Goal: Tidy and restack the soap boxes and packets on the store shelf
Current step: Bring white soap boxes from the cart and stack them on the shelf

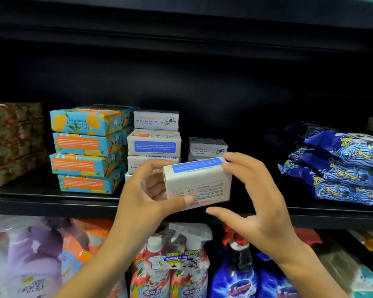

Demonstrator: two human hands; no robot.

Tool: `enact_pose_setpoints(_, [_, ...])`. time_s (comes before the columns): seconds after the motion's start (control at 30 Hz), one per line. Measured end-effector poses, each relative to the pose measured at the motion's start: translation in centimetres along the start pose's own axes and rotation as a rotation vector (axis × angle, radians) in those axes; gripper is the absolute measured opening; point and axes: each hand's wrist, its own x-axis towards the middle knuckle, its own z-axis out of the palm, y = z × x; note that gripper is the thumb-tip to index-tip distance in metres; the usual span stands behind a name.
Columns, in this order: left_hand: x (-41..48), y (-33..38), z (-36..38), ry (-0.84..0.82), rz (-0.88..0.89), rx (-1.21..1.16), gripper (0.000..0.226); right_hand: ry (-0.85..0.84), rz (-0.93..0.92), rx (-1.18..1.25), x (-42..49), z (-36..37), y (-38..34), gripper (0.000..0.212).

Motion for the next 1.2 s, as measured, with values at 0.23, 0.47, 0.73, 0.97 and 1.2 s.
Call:
enact_pose_setpoints(0.23, [-0.5,-0.8,0.1,-0.004,0.216,0.173,0.049,-0.125,0.55,0.409,1.1,0.0,-0.8,0.052])
enact_pose_setpoints(0.47, [-1.2,-1.1,-0.7,-0.098,0.454,0.372,0.036,-0.405,0.685,0.444,1.8,-0.9,0.1,0.055])
enact_pose_setpoints(0.73, [-1.0,-1.2,-1.1,-0.041,0.617,0.458,0.043,-0.27,0.605,0.507,1.7,-0.6,-0.7,0.056])
enact_pose_setpoints(0.97, [-0.4,-2.3,-3.1,0.118,0.389,0.585,0.033,0.084,0.463,0.348,3.6,0.1,-1.8,0.055])
enact_pose_setpoints(1.2, [-0.3,-3.6,-3.3,0.045,0.328,0.889,0.025,0.129,0.433,0.245,10.3,3.0,-1.5,0.058])
